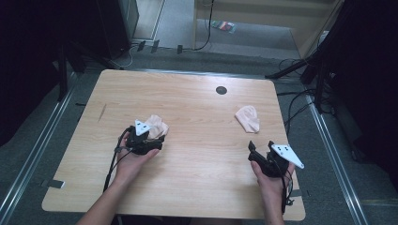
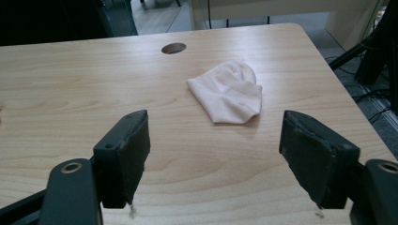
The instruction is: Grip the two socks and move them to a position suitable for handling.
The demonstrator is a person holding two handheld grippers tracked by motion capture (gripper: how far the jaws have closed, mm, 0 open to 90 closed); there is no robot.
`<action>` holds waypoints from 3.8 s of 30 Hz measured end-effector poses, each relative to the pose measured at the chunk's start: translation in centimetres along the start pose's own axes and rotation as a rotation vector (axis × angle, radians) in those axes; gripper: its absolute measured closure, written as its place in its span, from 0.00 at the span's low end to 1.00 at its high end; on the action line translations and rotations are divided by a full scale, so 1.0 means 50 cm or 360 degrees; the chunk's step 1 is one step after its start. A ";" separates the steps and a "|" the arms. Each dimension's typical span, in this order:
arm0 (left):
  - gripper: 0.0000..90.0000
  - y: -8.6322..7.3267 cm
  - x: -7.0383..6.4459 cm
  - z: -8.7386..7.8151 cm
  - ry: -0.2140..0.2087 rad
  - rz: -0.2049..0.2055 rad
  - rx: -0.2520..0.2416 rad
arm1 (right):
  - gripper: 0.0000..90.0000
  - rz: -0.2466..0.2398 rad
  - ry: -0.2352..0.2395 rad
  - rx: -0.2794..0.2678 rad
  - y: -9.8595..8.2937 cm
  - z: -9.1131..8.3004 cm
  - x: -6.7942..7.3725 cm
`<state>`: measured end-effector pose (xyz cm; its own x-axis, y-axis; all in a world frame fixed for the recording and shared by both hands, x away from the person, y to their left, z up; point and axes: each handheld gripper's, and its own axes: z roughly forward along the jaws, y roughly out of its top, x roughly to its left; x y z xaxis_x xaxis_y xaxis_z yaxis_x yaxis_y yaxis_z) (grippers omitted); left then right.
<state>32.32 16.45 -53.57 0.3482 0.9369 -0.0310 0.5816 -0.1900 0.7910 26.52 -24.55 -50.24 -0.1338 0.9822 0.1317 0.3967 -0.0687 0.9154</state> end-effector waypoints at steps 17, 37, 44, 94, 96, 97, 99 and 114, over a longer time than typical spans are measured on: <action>0.98 0.015 0.023 0.032 0.0039 -0.0107 0.0114 | 0.31 -0.0048 -0.0017 0.0086 -0.034 0.003 -0.014; 0.99 -0.021 -0.118 -0.131 -0.0211 0.0100 -0.0093 | 0.33 -0.0129 0.0039 0.0104 -0.042 0.002 0.022; 0.94 -0.064 -0.160 -0.071 -0.0337 0.0130 0.0093 | 0.33 -0.0160 0.0052 0.0118 -0.044 0.001 0.030; 0.37 -0.132 0.013 -0.141 -0.0321 -0.0140 -0.0049 | 0.98 -0.0214 0.0687 0.0574 -0.071 0.100 0.379; 0.36 -0.132 0.003 -0.137 -0.0359 -0.0116 -0.0031 | 0.99 -0.0236 0.0719 0.0566 -0.058 0.095 0.383; 0.36 -0.132 -0.003 -0.134 -0.0386 -0.0090 -0.0020 | 0.99 -0.0250 0.0737 0.0556 -0.053 0.093 0.384; 0.34 -0.131 -0.014 -0.130 -0.0412 -0.0072 -0.0009 | 0.99 -0.0272 0.0763 0.0534 -0.037 0.084 0.390; 0.49 -0.098 -0.042 -0.092 -0.0489 -0.0040 -0.0038 | 0.99 -0.0350 0.0986 0.0425 0.057 0.011 0.426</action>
<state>25.35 16.78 -54.56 0.5420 0.8080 -0.2311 0.5769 -0.1578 0.8015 25.28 -3.74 -45.05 -0.6969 0.6829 0.2190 0.4994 0.2430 0.8316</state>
